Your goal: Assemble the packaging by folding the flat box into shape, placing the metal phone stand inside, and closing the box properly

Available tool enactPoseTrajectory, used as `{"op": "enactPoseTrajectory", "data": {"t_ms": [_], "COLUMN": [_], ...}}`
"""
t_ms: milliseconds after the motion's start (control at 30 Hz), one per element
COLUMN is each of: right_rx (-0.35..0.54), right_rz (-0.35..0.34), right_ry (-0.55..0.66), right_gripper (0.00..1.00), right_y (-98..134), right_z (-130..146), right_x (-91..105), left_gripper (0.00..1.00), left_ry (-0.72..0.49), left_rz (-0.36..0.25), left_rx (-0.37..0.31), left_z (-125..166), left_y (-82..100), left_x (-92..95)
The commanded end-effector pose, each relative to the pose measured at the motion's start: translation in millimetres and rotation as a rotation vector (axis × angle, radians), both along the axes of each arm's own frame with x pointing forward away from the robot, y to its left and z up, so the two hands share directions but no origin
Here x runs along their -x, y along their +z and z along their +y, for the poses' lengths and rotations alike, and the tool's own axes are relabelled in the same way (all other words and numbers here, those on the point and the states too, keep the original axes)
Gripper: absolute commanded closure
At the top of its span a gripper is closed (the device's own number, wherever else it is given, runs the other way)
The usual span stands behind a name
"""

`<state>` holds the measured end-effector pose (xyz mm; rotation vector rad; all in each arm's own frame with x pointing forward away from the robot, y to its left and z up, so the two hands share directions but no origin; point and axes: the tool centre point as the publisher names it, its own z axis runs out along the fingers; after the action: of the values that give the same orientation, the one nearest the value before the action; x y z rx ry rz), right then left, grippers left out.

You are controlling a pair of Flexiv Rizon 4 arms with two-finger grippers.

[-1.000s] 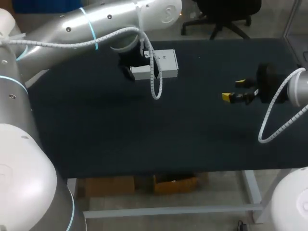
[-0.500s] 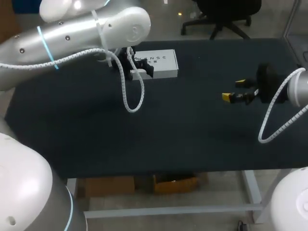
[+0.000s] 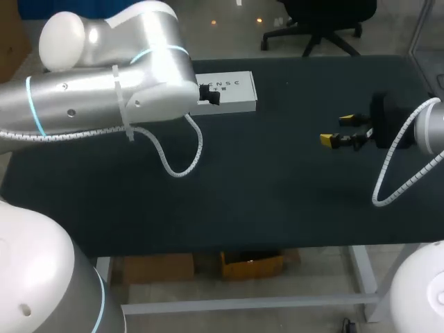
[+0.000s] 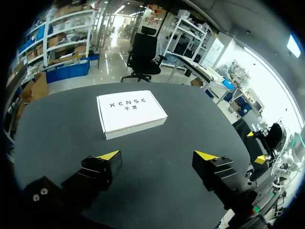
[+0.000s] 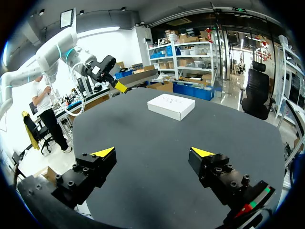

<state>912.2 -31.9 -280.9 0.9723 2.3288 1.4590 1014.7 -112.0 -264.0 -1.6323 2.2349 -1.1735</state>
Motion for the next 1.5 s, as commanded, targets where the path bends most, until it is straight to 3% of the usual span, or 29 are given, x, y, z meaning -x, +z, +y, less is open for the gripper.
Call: {"op": "enactPoseTrajectory", "data": {"t_ms": [33, 533, 567, 633, 767, 800, 867, 1133, 1333, 1400, 1500], "right_rx": [-0.007, -0.007, -0.007, -0.007, -0.007, -0.007, -0.007, -0.007, -0.007, -0.007, -0.007], "right_rz": [-0.003, -0.003, -0.003, -0.003, -0.003, -0.003, -0.003, -0.003, -0.003, -0.003, -0.003], "right_ry": [0.004, 0.004, 0.004, 0.004, 0.004, 0.004, 0.004, 0.004, 0.004, 0.004, 0.004], "right_gripper": [0.00, 0.00, 0.00, 0.00, 0.00, 0.00, 0.00, 0.00, 0.00, 0.00, 0.00], "right_y": [-1, -1, -1, -1, -1, -1, -1, -1, -1, -1, -1], "right_z": [-2, -2, -2, -2, -2, -2, -2, -2, -2, -2, -2], "right_x": [0.2, 0.2, 0.2, 0.2, 0.2, 0.2, 0.2, 0.2, 0.2, 0.2, 0.2], "left_gripper": [0.00, 0.00, 0.00, 0.00, 0.00, 0.00, 0.00, 0.00, 0.00, 0.00, 0.00], "left_ry": [0.126, 0.126, 0.145, 0.097, -0.009, -0.042, -0.077, -0.172, -0.211, -0.213, -0.212], "left_rz": [-0.328, -0.328, -0.349, -0.377, -0.501, -0.496, -0.549, -0.555, -0.608, -0.623, -0.612], "left_rx": [0.152, 0.152, 0.121, 0.108, 0.031, 0.029, -0.022, -0.175, -0.317, -0.347, -0.336], "left_z": [0, 0, -1, 0, 4, 5, 6, 13, 20, 22, 24], "left_y": [-2.5, -2.5, -2.3, 2.5, 20.7, 24.8, 31.2, 39.1, 43.0, 45.4, 50.0], "left_x": [4.1, 4.1, -0.2, -7.1, -18.3, -20.3, -26.6, -46.8, -52.4, -52.9, -51.4]}}
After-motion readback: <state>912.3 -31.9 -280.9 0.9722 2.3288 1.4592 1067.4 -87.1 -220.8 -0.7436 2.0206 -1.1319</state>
